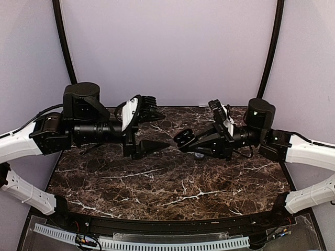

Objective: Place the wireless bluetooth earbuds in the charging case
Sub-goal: Adjust the left earbud in the left side groove of the charging case.

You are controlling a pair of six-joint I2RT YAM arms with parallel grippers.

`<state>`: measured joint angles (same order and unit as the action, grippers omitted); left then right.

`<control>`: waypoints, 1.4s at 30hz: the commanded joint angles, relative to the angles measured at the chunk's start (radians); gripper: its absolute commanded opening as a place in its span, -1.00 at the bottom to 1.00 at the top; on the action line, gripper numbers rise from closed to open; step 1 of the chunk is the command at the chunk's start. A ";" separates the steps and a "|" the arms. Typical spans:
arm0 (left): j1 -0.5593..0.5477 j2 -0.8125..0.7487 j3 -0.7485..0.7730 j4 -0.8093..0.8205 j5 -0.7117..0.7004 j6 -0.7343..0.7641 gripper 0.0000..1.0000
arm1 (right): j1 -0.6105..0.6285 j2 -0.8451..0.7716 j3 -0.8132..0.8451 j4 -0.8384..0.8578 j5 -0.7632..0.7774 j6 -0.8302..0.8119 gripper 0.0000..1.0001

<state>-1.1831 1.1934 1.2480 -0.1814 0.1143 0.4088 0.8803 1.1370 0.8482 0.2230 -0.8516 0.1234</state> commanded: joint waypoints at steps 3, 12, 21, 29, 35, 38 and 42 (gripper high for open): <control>-0.074 0.013 0.009 -0.054 -0.047 0.072 0.38 | -0.019 -0.102 -0.089 0.237 0.149 -0.013 -1.00; -0.118 0.060 0.046 -0.007 -0.102 0.083 0.25 | -0.015 -0.130 -0.096 0.215 0.265 -0.072 -1.00; -0.118 0.091 0.053 0.059 -0.186 0.042 0.25 | 0.004 -0.152 -0.109 0.204 0.273 -0.099 -1.00; -0.118 0.115 0.063 0.072 -0.205 0.045 0.25 | 0.024 -0.146 -0.098 0.186 0.276 -0.116 -1.00; -0.118 0.125 0.071 0.078 -0.207 0.046 0.25 | 0.037 -0.140 -0.096 0.184 0.273 -0.117 -1.00; -0.118 0.127 0.073 0.080 -0.209 0.045 0.25 | 0.043 -0.137 -0.098 0.179 0.276 -0.117 -1.00; -0.118 0.128 0.076 0.082 -0.208 0.046 0.25 | 0.049 -0.132 -0.097 0.174 0.282 -0.117 -1.00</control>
<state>-1.2999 1.3277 1.2922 -0.1280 -0.0895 0.4629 0.9165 1.0039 0.7437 0.3866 -0.5800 0.0120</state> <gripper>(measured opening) 0.626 0.186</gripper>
